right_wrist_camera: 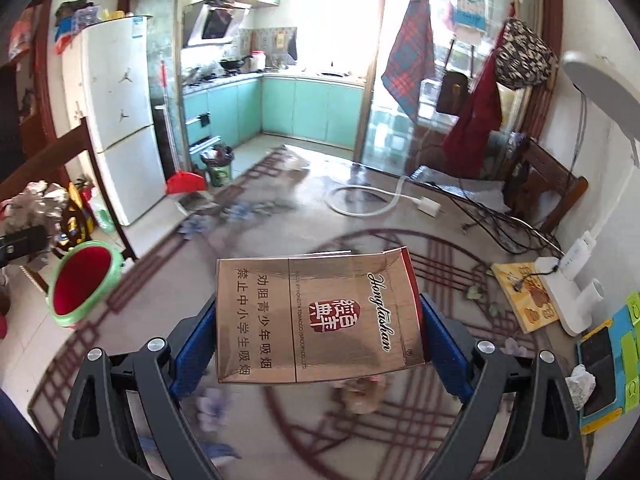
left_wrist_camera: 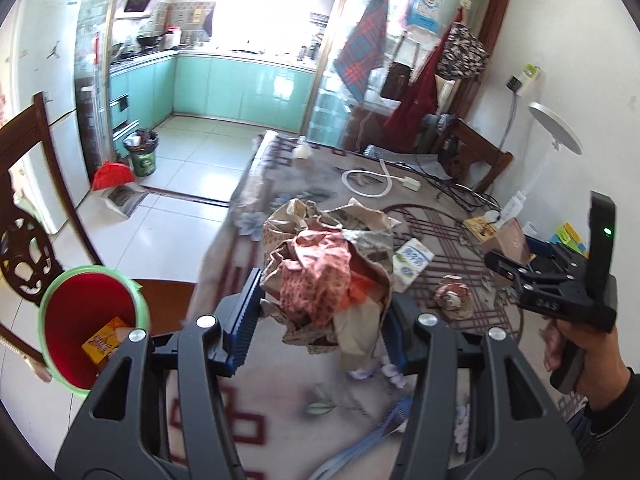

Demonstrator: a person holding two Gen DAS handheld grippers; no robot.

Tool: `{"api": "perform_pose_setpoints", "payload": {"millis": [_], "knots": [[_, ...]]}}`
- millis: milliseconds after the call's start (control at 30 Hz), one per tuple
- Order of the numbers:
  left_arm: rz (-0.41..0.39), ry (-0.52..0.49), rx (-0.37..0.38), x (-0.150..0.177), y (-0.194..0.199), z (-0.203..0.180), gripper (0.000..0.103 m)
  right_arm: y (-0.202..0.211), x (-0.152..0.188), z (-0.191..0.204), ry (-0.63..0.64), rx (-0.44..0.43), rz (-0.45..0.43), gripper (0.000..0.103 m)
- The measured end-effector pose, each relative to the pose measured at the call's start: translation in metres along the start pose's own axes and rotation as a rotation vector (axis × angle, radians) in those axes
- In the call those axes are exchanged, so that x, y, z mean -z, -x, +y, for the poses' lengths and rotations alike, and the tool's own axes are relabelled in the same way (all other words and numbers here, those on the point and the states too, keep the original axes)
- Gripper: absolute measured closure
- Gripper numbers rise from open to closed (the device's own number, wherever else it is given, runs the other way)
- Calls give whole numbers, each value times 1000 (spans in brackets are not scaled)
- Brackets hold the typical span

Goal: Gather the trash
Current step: 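Carry the paper wad over the red bin and open the left tool while the right tool carries the box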

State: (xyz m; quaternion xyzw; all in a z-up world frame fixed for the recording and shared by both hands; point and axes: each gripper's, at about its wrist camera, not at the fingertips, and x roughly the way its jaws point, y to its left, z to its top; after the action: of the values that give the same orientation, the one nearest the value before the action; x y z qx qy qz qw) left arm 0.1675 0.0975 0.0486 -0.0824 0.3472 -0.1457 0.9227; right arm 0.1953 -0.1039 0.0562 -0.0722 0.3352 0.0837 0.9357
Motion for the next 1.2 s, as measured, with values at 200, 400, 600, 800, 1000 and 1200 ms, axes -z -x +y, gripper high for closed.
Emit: {"api": "perform_pose_setpoints", "payload": {"millis": [200, 400, 600, 800, 1000, 1200], "knots": [[1, 56, -107, 5, 20, 63, 52, 0, -9, 68, 36, -85, -8, 14], [38, 123, -227, 9, 19, 139, 51, -9, -19, 137, 90, -165, -8, 14], [91, 222, -334, 16, 0, 213, 51, -27, -29, 198, 152, -233, 5, 14], [153, 283, -379, 29, -23, 259, 51, -40, -37, 250, 199, -279, 14, 14], [159, 328, -375, 32, -31, 273, 29, -53, -41, 278, 239, -303, 24, 14], [57, 365, -458, 19, -2, 282, 6, -68, -42, 297, 260, -329, 42, 14]]}}
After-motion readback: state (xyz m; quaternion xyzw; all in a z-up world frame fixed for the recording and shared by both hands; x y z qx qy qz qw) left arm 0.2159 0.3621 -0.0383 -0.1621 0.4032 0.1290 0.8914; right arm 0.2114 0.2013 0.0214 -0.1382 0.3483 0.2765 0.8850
